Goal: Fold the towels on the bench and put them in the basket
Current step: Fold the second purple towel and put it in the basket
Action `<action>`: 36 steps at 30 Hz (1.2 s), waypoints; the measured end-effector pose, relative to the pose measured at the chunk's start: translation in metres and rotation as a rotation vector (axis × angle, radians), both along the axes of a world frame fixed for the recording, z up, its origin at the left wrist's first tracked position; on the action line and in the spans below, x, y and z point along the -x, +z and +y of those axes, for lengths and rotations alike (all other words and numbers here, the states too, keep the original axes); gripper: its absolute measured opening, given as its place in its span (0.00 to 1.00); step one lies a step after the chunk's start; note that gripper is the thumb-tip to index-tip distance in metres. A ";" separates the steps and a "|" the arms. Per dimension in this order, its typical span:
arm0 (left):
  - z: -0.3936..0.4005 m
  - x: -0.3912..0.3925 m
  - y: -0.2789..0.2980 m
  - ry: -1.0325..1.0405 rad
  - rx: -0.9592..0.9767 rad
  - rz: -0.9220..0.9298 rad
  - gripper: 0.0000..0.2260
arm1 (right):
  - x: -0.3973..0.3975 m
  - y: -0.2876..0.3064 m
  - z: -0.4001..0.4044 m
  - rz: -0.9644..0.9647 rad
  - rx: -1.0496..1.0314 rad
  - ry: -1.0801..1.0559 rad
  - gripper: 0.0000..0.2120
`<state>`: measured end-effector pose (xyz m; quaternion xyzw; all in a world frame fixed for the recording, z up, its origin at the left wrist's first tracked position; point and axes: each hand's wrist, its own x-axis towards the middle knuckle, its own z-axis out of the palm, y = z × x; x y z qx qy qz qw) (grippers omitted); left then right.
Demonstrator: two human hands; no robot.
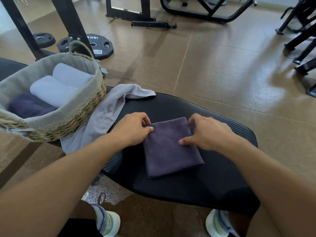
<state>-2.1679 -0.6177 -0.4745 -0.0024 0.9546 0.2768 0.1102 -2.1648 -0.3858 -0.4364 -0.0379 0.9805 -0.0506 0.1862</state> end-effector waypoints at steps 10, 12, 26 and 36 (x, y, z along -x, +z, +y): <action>-0.011 -0.006 0.031 -0.242 0.026 -0.356 0.17 | 0.013 0.000 0.007 -0.180 0.157 0.171 0.18; -0.011 -0.005 0.028 -0.174 -0.032 -0.232 0.22 | 0.017 0.002 0.006 -0.094 0.303 0.187 0.17; -0.006 0.015 -0.004 -0.081 -0.277 0.128 0.15 | 0.031 -0.016 0.003 0.209 0.284 0.101 0.15; -0.006 -0.001 -0.008 -0.208 -0.289 0.236 0.15 | 0.017 -0.037 0.011 0.472 0.316 0.232 0.09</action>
